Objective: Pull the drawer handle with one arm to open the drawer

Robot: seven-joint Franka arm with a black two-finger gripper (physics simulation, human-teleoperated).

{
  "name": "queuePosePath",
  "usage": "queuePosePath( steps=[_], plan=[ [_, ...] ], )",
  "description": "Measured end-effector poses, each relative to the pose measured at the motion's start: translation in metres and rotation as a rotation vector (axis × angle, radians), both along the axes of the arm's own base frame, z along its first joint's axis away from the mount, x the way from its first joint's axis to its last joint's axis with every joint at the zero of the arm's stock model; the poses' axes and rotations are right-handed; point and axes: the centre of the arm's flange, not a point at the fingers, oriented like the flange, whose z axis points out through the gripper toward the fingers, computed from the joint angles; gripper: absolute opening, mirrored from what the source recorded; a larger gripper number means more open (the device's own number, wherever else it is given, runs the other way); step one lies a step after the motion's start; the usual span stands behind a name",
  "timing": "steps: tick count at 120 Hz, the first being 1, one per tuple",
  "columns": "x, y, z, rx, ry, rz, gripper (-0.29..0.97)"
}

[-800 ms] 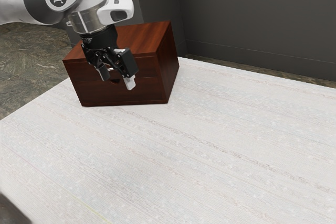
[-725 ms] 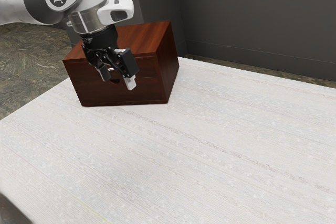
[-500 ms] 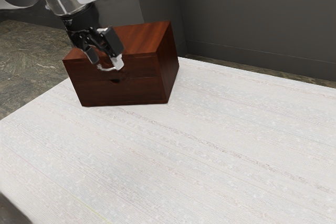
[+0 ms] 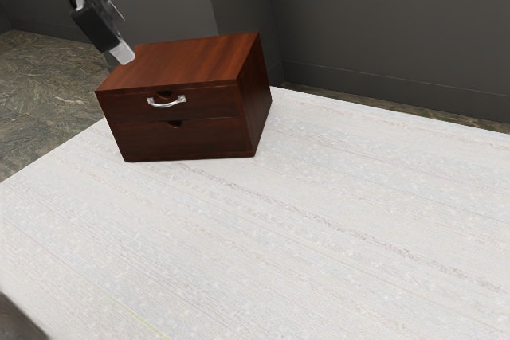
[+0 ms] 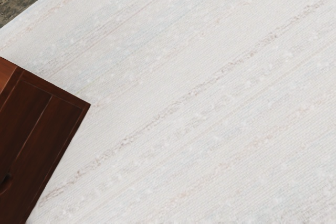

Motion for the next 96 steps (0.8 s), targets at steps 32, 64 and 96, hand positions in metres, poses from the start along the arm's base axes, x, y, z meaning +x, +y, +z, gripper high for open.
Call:
queuePosePath(
  steps=[32,64,96],
  plan=[
    [0.054,0.045,-0.080,0.102,0.090,-0.194,0.67],
    [0.072,0.090,-0.120,0.162,0.019,-0.345,0.66],
    [0.056,0.191,-0.154,0.163,0.029,-0.206,0.67]
  ],
)
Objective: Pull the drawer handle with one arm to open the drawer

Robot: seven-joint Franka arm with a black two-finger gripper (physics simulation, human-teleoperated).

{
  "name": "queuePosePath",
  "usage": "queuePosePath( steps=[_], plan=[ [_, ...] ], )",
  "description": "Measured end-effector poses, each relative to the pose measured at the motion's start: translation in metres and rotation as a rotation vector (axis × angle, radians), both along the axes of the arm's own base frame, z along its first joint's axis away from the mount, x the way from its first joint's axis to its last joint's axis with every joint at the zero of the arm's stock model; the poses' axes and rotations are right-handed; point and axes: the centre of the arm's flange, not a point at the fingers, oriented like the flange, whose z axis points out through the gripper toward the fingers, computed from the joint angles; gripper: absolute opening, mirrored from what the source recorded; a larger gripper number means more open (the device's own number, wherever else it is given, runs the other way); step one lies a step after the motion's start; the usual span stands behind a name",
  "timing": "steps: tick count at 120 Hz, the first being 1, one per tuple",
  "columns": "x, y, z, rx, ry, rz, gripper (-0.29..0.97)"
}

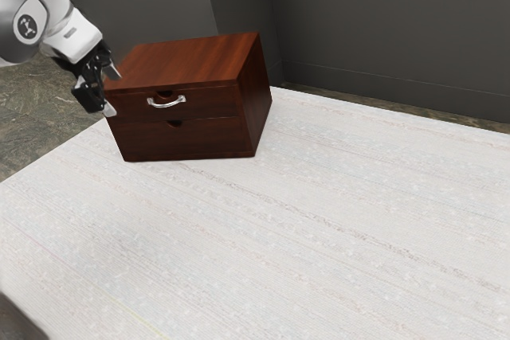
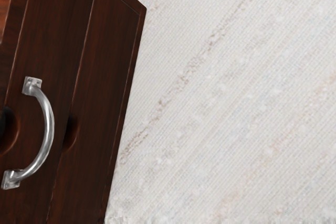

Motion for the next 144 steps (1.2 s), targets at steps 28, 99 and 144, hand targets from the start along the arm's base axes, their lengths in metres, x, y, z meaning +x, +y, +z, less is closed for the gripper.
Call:
queuePosePath(
  steps=[28,99,144],
  plan=[
    [0.027,-0.010,-0.024,0.000,-0.010,-0.057,0.68],
    [0.047,-0.006,-0.074,0.028,-0.045,-0.099,0.59],
    [0.086,0.024,-0.096,0.019,-0.095,-0.099,0.52]
  ],
)
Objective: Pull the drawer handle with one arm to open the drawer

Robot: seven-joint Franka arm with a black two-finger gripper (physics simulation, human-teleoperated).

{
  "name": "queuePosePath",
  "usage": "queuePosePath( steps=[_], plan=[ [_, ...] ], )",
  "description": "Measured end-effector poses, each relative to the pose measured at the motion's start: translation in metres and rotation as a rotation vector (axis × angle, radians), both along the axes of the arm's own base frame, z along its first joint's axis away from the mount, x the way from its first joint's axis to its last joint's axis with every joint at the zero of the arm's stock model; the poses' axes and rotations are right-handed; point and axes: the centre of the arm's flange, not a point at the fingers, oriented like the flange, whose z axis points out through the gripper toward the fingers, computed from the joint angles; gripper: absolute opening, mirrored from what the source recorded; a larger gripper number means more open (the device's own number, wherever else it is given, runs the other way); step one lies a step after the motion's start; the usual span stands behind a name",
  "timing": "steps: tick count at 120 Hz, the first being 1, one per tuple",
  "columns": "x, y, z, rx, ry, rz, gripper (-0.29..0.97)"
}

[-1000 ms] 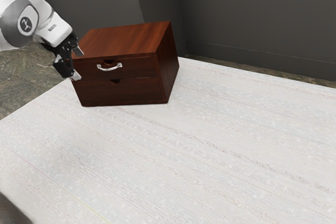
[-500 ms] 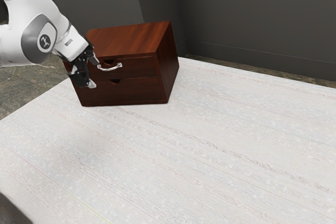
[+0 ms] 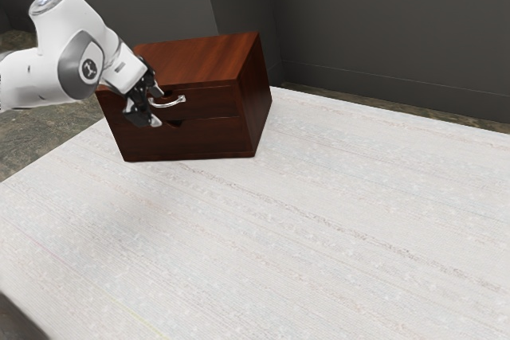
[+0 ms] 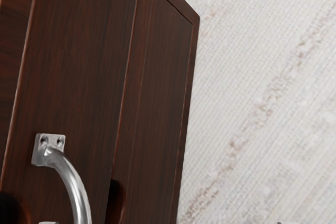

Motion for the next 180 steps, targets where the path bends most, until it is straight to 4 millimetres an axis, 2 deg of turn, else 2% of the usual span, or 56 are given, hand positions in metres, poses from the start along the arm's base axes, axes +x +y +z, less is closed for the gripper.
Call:
queuePosePath(
  steps=[33,67,101,137,180],
  plan=[
    [0.006,0.007,-0.006,0.030,0.001,0.000,0.48],
    [0.021,0.021,-0.014,0.036,-0.012,0.012,0.46],
    [0.030,0.021,-0.027,0.023,-0.006,0.009,0.44],
    [0.027,0.018,-0.023,0.026,-0.005,0.011,0.16],
    [0.010,0.005,-0.024,0.026,0.028,0.009,0.05]
  ],
)
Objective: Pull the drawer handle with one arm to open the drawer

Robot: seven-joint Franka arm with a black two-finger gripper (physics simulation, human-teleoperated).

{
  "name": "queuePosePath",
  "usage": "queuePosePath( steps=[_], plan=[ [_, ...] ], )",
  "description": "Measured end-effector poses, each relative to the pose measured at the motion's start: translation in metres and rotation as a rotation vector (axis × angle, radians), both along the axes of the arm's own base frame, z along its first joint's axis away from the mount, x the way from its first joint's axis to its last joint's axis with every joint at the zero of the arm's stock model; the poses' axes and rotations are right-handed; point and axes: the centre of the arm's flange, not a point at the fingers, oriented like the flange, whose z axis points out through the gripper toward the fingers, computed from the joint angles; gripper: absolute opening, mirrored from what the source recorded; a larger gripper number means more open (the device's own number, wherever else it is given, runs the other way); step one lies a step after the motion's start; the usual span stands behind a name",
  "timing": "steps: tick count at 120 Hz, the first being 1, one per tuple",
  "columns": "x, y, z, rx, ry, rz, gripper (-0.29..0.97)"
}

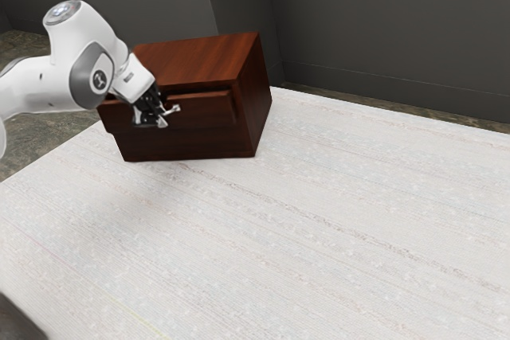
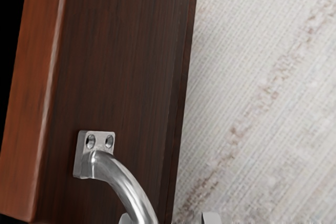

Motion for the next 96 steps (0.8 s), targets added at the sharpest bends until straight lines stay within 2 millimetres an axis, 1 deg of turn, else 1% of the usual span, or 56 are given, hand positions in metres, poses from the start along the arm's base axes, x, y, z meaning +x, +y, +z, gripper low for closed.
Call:
queuePosePath(
  steps=[12,22,55,70,80,96],
  plan=[
    [-0.009,-0.006,0.002,0.003,0.013,-0.001,0.04],
    [-0.014,-0.009,-0.001,0.003,0.022,-0.001,0.06],
    [-0.037,-0.024,0.005,0.013,0.047,-0.002,-0.03],
    [-0.048,-0.031,0.008,0.020,0.055,-0.002,-0.03],
    [-0.059,-0.029,0.010,0.025,0.062,0.012,-0.01],
    [-0.068,-0.030,0.010,0.028,0.068,0.017,0.00]
  ],
)
